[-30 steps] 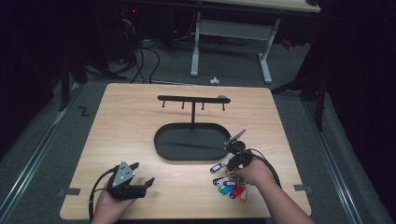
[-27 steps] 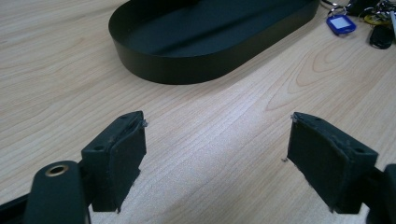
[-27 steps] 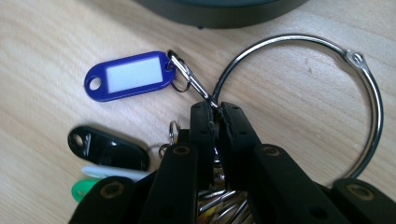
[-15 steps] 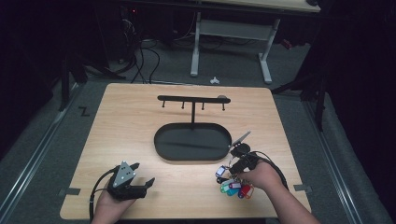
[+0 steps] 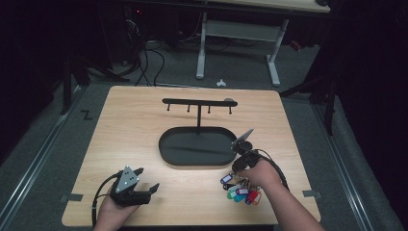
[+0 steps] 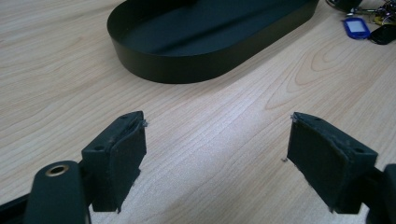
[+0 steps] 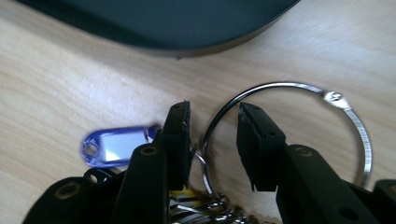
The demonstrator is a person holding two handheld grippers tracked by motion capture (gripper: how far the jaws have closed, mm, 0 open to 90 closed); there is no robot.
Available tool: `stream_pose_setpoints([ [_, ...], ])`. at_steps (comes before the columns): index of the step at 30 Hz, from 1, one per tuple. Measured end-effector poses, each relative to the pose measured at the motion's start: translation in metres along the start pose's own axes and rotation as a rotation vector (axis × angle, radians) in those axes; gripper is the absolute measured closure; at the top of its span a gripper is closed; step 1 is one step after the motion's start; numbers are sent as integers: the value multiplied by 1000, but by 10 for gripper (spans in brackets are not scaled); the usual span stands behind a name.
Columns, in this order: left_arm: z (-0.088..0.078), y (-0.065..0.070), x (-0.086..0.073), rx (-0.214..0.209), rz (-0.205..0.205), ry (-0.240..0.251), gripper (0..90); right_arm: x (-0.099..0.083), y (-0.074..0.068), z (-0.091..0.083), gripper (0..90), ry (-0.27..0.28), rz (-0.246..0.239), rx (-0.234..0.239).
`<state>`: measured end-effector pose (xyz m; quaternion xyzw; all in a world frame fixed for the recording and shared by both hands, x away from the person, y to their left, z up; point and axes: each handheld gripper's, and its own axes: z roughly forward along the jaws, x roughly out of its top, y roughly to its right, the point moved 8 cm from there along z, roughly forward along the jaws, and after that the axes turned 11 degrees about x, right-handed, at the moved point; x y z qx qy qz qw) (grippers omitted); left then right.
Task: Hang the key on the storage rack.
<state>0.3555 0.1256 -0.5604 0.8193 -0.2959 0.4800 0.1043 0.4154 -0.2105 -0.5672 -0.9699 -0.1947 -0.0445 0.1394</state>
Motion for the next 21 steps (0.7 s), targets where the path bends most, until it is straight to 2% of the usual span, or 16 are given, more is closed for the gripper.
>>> stream_pose_setpoints([
  [2, -1, 0, 0, 0, 2, 1, 200, -2, -3, 1, 676, -15, -14, -9],
  [4, -1, 0, 0, 1, 2, 0, 200, -6, -4, 1, 716, -41, -60, -21],
  [5, -1, 0, 0, 1, 1, 1, 200, -9, -4, -1, 740, -58, -111, -35],
  [7, -1, 1, 0, 0, 3, -3, 201, -13, -4, -2, 750, -69, -139, -37],
  [13, 1, 3, 0, -3, 6, -7, 201, -24, -3, -5, 719, -73, -153, -38],
  [16, 1, 3, 0, -3, 10, -9, 201, -23, -4, -3, 655, -71, -165, -51],
  [17, 1, 3, 0, -4, 10, -8, 201, -22, -5, -2, 643, -71, -149, -51],
  [21, 1, 3, 0, -4, 8, -8, 201, -18, -6, 0, 641, -78, -154, -63],
])
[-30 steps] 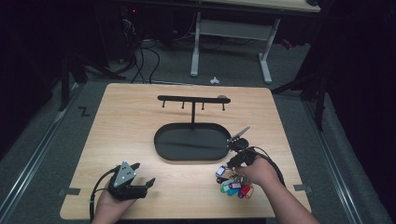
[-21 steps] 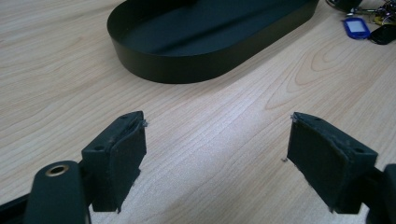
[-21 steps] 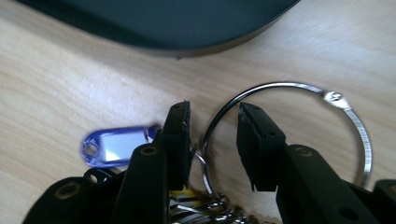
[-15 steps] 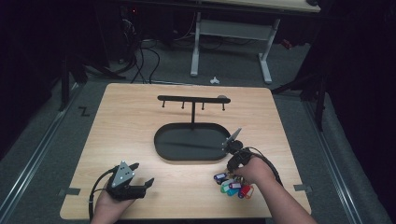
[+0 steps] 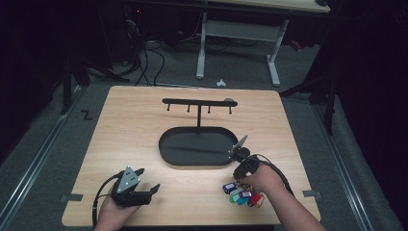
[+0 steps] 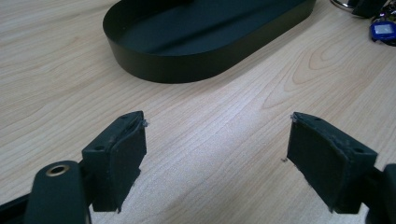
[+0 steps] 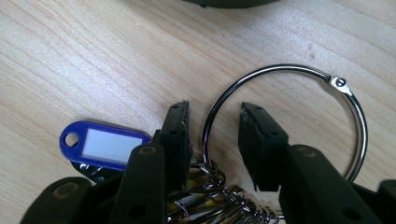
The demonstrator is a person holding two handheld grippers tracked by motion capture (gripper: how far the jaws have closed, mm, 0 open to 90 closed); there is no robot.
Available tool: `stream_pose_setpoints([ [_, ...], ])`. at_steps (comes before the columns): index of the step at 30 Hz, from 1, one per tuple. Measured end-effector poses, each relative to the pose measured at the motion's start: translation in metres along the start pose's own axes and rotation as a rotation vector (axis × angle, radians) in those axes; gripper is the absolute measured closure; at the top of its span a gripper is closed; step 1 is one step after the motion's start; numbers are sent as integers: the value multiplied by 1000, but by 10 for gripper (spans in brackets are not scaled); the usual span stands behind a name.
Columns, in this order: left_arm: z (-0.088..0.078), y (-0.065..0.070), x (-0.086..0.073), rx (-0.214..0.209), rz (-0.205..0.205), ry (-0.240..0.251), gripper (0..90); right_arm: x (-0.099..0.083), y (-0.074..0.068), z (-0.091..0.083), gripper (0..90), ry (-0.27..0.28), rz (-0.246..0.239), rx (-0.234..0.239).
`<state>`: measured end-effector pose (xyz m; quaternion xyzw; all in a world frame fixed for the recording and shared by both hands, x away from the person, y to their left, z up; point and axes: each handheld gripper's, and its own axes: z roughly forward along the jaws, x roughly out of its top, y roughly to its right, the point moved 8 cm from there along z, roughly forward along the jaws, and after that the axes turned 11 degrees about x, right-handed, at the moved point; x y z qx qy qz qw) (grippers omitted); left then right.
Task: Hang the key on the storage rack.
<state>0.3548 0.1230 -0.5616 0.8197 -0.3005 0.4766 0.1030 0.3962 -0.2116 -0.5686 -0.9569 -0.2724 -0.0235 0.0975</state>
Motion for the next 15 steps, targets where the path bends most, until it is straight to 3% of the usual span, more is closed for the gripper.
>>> stream_pose_setpoints([
  [8, -2, -2, 0, 4, -8, 7, 201, 1, -2, 1, 594, -47, -34, 2],
  [11, -1, -1, 0, 4, -7, 3, 201, 1, -3, 1, 598, -53, -16, 1],
  [15, -1, -1, 1, 3, -2, 5, 201, 0, -3, 0, 642, -51, -39, 2],
])
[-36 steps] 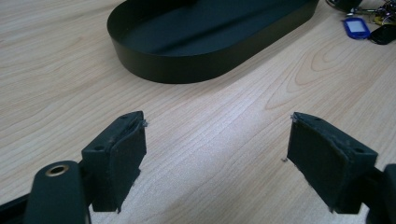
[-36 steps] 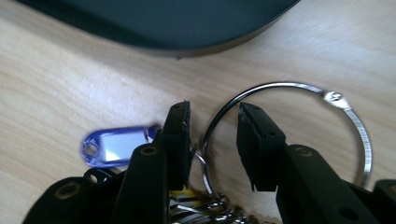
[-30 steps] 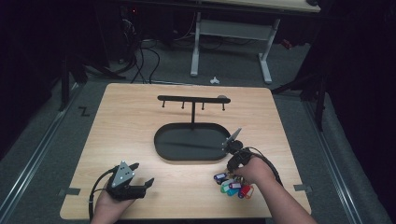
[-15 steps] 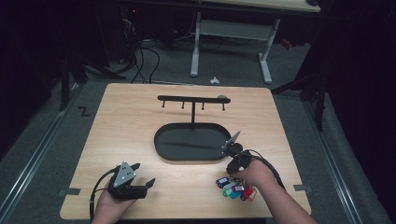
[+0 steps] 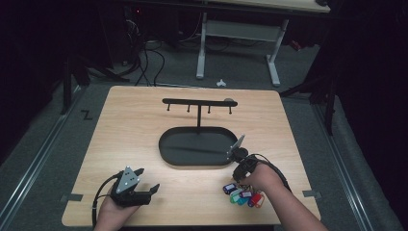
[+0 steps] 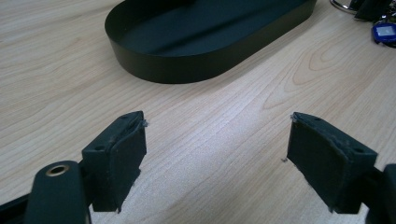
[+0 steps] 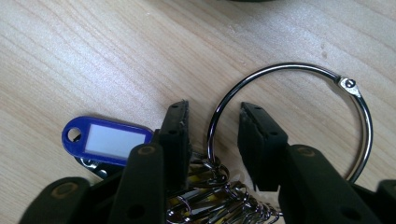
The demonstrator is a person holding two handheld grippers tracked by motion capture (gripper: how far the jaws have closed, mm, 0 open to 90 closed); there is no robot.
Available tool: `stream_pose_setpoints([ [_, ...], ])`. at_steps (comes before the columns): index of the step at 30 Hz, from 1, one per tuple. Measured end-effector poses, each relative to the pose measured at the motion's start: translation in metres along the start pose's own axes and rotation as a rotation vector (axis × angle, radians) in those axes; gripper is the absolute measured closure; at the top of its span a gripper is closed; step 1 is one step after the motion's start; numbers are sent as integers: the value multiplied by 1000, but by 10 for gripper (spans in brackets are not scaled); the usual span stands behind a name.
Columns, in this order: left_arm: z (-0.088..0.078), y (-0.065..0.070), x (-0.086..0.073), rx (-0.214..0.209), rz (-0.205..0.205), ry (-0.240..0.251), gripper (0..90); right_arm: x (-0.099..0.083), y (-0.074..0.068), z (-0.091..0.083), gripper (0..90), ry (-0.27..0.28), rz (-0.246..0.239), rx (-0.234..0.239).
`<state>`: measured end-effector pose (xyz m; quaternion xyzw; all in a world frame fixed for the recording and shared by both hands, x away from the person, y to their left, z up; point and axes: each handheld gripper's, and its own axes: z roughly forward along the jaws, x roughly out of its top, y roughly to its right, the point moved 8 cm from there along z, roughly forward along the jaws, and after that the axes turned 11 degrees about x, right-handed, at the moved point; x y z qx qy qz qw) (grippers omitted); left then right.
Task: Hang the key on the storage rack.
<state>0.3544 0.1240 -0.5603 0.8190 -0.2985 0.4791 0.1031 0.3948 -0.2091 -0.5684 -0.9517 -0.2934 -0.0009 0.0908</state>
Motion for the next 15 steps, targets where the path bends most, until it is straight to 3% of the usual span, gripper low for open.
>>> stream_pose_setpoints([
  [5, 0, -1, 0, -1, -3, 0, 201, -1, 0, 0, 681, 3, -11, 7],
  [15, 1, -2, 1, 4, -6, 5, 201, 0, -5, 0, 861, 6, -53, 11],
])
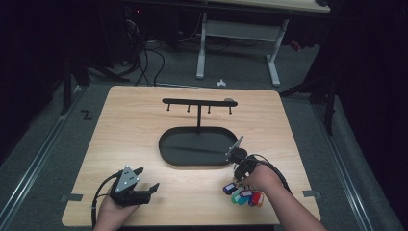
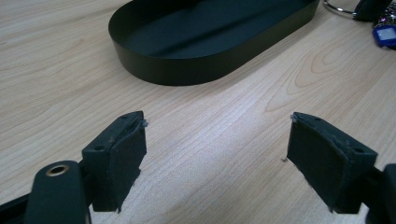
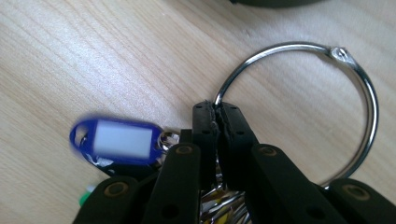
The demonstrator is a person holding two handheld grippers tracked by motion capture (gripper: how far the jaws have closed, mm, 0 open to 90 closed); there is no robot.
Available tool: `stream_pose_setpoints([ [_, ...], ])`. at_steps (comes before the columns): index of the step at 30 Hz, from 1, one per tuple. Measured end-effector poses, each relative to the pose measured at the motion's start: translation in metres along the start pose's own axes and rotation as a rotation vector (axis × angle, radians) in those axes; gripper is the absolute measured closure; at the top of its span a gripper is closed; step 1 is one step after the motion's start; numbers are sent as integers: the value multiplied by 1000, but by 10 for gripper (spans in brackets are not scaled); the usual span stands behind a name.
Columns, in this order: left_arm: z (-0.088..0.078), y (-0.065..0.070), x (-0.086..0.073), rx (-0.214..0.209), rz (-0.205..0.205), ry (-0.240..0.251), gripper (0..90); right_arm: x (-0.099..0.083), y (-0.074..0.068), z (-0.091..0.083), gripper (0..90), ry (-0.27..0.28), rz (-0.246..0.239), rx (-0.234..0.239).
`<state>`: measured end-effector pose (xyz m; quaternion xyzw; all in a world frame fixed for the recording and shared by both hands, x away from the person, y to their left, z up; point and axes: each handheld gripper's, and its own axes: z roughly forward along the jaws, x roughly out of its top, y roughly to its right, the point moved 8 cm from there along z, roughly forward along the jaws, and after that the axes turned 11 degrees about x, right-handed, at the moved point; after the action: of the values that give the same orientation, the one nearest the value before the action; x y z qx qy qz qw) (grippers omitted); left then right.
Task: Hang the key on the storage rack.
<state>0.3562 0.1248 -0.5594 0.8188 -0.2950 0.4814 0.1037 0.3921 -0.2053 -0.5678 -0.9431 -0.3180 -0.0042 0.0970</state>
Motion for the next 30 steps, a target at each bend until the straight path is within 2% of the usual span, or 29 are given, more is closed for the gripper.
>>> stream_pose_setpoints([
  [2, 0, 0, 0, 0, 1, -1, 201, 1, -1, 0, 866, 13, -22, -13],
  [4, 0, 0, 0, 0, 2, -3, 201, 0, -2, 0, 866, 11, -24, -13],
  [6, 0, 0, -1, 2, -1, -4, 201, -1, -4, -7, 867, 22, -59, -24],
  [7, 0, 0, -1, 3, -2, -4, 201, -2, -6, -10, 867, 29, -28, -18],
  [8, 0, -1, -1, 3, -2, -5, 201, -1, -2, -14, 867, 40, -90, -20],
  [9, 0, -1, -1, 4, -2, -5, 201, -5, -7, -20, 868, 39, -19, -16],
  [10, 0, -1, -2, 4, -1, -6, 201, -3, -3, -26, 869, 55, -86, -29],
  [12, 0, -1, -2, 5, -1, -7, 201, -5, -4, -33, 869, 65, -80, -33],
  [13, 1, -1, -2, 4, -4, -7, 201, -8, -3, -49, 871, 81, -91, -50],
  [15, 1, 0, -2, 4, -4, -7, 201, -10, -1, -61, 872, 93, -107, -66],
  [17, 1, 0, -2, 3, -4, -7, 201, -14, 1, -75, 874, 102, -108, -87],
  [18, 1, 0, -2, 3, -4, -7, 201, -14, 1, -75, 874, 102, -108, -87],
  [19, 0, 0, -2, 1, -3, -9, 201, -17, 3, -88, 875, 115, -104, -99],
  [30, 1, 1, -2, 1, -1, -11, 203, -22, 5, -128, 877, 142, -105, -134],
])
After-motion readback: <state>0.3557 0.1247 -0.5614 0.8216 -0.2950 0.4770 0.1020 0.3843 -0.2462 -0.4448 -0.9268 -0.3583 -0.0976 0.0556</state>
